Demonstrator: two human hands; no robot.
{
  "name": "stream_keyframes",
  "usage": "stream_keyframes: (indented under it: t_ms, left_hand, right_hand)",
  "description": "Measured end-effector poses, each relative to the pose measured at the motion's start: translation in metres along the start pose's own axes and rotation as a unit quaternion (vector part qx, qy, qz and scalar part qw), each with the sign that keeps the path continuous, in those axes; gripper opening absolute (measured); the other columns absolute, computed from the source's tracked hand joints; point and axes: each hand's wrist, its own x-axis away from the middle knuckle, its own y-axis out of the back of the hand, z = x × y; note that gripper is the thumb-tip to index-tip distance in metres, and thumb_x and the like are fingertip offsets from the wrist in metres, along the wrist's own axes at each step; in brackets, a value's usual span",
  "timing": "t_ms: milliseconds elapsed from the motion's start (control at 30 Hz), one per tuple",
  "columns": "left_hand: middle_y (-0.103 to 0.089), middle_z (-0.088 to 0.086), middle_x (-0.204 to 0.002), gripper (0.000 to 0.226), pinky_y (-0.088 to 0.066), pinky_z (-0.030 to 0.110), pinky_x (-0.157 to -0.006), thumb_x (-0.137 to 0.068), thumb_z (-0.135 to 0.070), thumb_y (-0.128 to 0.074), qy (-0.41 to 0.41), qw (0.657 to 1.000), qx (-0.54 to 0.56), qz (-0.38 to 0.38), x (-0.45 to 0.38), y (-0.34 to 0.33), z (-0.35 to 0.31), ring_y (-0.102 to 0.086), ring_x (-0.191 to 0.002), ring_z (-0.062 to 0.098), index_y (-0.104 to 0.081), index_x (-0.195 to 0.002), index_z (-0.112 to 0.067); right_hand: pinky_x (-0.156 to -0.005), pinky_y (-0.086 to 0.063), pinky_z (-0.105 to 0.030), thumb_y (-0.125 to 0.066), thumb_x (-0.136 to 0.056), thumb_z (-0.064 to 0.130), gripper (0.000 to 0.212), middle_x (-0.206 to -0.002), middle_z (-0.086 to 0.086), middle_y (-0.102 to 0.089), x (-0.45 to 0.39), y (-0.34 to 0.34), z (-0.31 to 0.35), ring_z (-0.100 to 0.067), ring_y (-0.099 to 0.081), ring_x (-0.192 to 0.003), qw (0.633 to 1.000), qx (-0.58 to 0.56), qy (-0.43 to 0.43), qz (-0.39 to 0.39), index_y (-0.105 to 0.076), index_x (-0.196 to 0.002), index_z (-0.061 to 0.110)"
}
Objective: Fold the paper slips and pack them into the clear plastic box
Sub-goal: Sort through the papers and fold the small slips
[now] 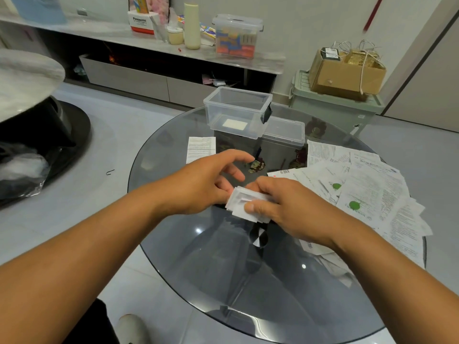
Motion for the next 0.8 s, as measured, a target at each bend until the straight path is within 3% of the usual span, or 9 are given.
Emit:
stream_keyframes:
  t_ms: [133,233,300,367,433,533,633,733,800]
  left_hand:
    - [-0.059,-0.017,-0.118,0.041,-0.054,0.023,-0.084,-0.098,-0.025,-0.063,0.024,0.995,-0.087,-0.037,-0.005,-0.005,0.007,-0.061,-0.091,0.003,-0.054,-0.134,-0.042]
    - [-0.065,-0.022,-0.095,0.02,-0.044,0.01,-0.065,-0.098,-0.029,-0.065,0.013,0.996,-0.081,-0.032,-0.008,-0.01,0.002,-0.058,-0.076,-0.006,-0.067,-0.113,-0.041]
    - [-0.064,-0.017,-0.083,0.014,-0.044,0.012,-0.059,-0.093,-0.027,-0.071,-0.005,0.997,-0.077,-0.011,-0.009,-0.015,-0.003,-0.055,-0.066,-0.003,-0.068,-0.094,-0.041]
    - [-0.064,-0.007,-0.086,0.014,-0.045,0.019,-0.06,-0.088,-0.026,-0.077,0.004,0.997,-0.075,0.002,-0.012,-0.02,-0.004,-0.055,-0.066,0.001,-0.067,-0.084,-0.035]
    - [-0.067,-0.005,-0.088,0.012,-0.051,0.027,-0.065,-0.085,-0.027,-0.081,0.029,0.996,-0.078,0.013,-0.017,-0.023,-0.001,-0.059,-0.069,0.004,-0.072,-0.091,-0.028]
    - [-0.073,-0.013,-0.091,0.027,-0.056,0.033,-0.075,-0.081,-0.032,-0.085,0.069,0.995,-0.07,0.035,-0.021,-0.023,0.001,-0.066,-0.077,0.007,-0.075,-0.106,-0.028]
    - [-0.071,-0.013,-0.092,0.025,-0.058,0.036,-0.08,-0.081,-0.03,-0.085,0.101,0.99,-0.096,0.03,-0.02,-0.023,-0.002,-0.066,-0.08,0.009,-0.072,-0.101,-0.027]
    - [-0.065,-0.008,-0.082,0.018,-0.046,0.024,-0.064,-0.085,-0.022,-0.08,0.116,0.99,-0.073,-0.034,-0.015,-0.03,-0.006,-0.058,-0.07,0.008,-0.063,-0.088,-0.02]
    - [-0.069,0.002,-0.077,0.019,-0.049,0.025,-0.063,-0.087,-0.015,-0.078,0.129,0.983,0.042,-0.12,-0.013,-0.033,-0.007,-0.062,-0.066,0.011,-0.06,-0.087,-0.015]
  right_hand:
    - [-0.065,-0.04,-0.028,-0.065,-0.099,0.036,0.015,-0.08,0.01,-0.062,0.0,0.003,-0.001,-0.008,-0.057,-0.072,1.0,-0.021,-0.014,-0.002,-0.059,-0.088,0.031]
    - [-0.067,-0.045,-0.031,-0.066,-0.099,0.035,0.015,-0.078,0.009,-0.064,-0.003,0.007,-0.005,-0.009,-0.056,-0.069,0.994,-0.101,-0.028,-0.009,-0.063,-0.089,0.025]
    - [-0.077,-0.054,-0.041,-0.067,-0.099,0.033,0.015,-0.086,-0.002,-0.071,-0.007,0.006,-0.013,-0.016,-0.063,-0.078,0.985,-0.161,-0.054,-0.022,-0.067,-0.096,0.018]
    - [-0.095,-0.057,-0.053,-0.066,-0.1,0.028,0.018,-0.099,-0.011,-0.076,-0.011,0.003,-0.019,-0.03,-0.072,-0.096,0.969,-0.232,-0.085,-0.027,-0.069,-0.106,0.011]
    - [-0.098,-0.057,-0.053,-0.064,-0.101,0.025,0.021,-0.104,-0.011,-0.078,-0.013,0.002,-0.02,-0.032,-0.074,-0.102,0.953,-0.281,-0.112,-0.02,-0.068,-0.114,0.009]
    - [-0.097,-0.058,-0.05,-0.064,-0.101,0.033,0.019,-0.102,-0.002,-0.079,-0.012,0.002,-0.021,-0.024,-0.076,-0.097,0.956,-0.262,-0.127,-0.022,-0.07,-0.112,0.018]
    - [-0.095,-0.058,-0.053,-0.064,-0.099,0.042,0.016,-0.098,0.005,-0.078,-0.008,0.006,-0.017,-0.022,-0.075,-0.095,0.969,-0.208,-0.124,-0.046,-0.071,-0.104,0.027]
    - [-0.092,-0.058,-0.048,-0.064,-0.101,0.036,0.016,-0.094,-0.002,-0.078,-0.003,0.012,-0.015,-0.021,-0.072,-0.087,0.963,-0.228,-0.114,-0.089,-0.072,-0.098,0.022]
    - [-0.093,-0.057,-0.046,-0.064,-0.101,0.031,0.016,-0.093,-0.006,-0.079,-0.002,0.012,-0.012,-0.028,-0.074,-0.091,0.936,-0.31,-0.114,-0.118,-0.073,-0.099,0.017]
